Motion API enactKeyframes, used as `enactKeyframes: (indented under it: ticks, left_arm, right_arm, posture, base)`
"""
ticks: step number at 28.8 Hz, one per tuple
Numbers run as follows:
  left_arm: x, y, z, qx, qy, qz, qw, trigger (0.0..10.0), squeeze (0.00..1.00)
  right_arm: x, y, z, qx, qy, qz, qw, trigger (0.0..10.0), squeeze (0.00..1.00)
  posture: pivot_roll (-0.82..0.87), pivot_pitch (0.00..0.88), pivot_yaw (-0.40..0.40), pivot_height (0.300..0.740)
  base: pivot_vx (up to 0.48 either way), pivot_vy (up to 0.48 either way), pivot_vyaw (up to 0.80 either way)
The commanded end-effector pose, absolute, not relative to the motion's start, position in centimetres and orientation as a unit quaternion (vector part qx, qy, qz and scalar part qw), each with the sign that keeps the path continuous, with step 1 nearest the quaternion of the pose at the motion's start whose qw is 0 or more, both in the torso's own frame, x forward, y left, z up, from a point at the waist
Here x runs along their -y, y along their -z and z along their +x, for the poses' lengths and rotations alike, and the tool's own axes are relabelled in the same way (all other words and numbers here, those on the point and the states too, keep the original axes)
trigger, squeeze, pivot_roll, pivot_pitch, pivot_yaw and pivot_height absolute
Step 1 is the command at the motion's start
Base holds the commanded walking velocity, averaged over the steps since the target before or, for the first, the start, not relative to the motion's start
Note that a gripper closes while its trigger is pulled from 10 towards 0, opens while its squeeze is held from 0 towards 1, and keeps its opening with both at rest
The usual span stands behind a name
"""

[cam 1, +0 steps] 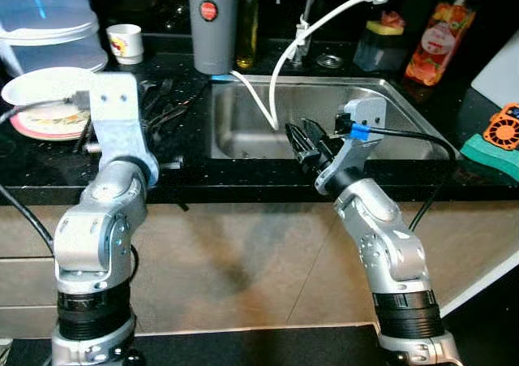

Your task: Kitchen organization

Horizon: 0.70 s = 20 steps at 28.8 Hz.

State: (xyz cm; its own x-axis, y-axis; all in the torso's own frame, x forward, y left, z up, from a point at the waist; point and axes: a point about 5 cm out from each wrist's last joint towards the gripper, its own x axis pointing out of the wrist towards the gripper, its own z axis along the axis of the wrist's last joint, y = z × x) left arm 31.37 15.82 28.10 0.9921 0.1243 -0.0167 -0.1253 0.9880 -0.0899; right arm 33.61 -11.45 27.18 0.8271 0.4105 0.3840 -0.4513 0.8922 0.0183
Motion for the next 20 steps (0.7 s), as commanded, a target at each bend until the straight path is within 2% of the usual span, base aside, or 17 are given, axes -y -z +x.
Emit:
enactKeyframes:
  ticks: [1,6,7,13,14,15,17,20]
  left_arm:
    - [-14.7,-28.6,31.0,0.019,-0.046,-0.049,0.998,10.0,0.0]
    - [-14.2,-28.4,30.6,0.035,-0.016,-0.02,0.999,10.0,0.0]
    - [-14.3,-28.3,30.3,0.041,-0.011,0.007,0.999,10.0,1.0]
    - [-14.6,-28.2,29.2,0.054,0.014,0.041,0.998,10.0,1.0]
    - [-15.0,-27.8,28.3,0.047,0.008,0.074,0.996,10.0,1.0]
    - [-15.0,-27.8,28.3,0.047,0.008,0.074,0.996,10.0,1.0]
    - [-15.2,-27.6,27.7,0.05,0.008,0.088,0.995,10.0,1.0]
    - [-15.0,-27.6,26.4,0.038,0.001,0.065,0.997,10.0,1.0]
  right_arm:
    - [11.5,-26.9,33.4,0.181,-0.233,0.055,0.954,10.0,0.0]
    - [11.4,-27.1,33.4,0.181,-0.238,0.055,0.953,10.0,0.0]
    - [11.3,-27.1,33.4,0.182,-0.241,0.056,0.952,10.0,0.0]
    - [11.0,-26.9,33.1,0.174,-0.271,0.065,0.944,10.0,0.0]
    - [10.6,-26.7,32.3,0.162,-0.337,0.074,0.924,10.0,0.0]
    - [10.6,-26.7,32.3,0.162,-0.337,0.074,0.924,10.0,0.0]
    - [10.4,-26.7,31.7,0.152,-0.381,0.084,0.908,10.0,0.0]
    - [10.7,-26.6,30.6,0.136,-0.454,0.065,0.878,10.0,0.0]
  posture:
    - [-0.04,0.123,-0.039,0.74]
    - [-0.04,0.13,-0.043,0.74]
    - [-0.04,0.13,-0.043,0.74]
    - [-0.04,0.137,-0.046,0.74]
    - [-0.03,0.139,-0.049,0.74]
    - [-0.03,0.139,-0.049,0.74]
    - [-0.03,0.14,-0.049,0.74]
    - [-0.04,0.143,-0.052,0.74]
  base:
    - [0.0,0.0,0.0]
    - [0.0,0.0,0.0]
    - [0.0,0.0,0.0]
    - [0.0,0.0,0.0]
    - [0.0,0.0,0.0]
    - [0.0,0.0,0.0]
    - [0.0,0.0,0.0]
    - [0.0,0.0,0.0]
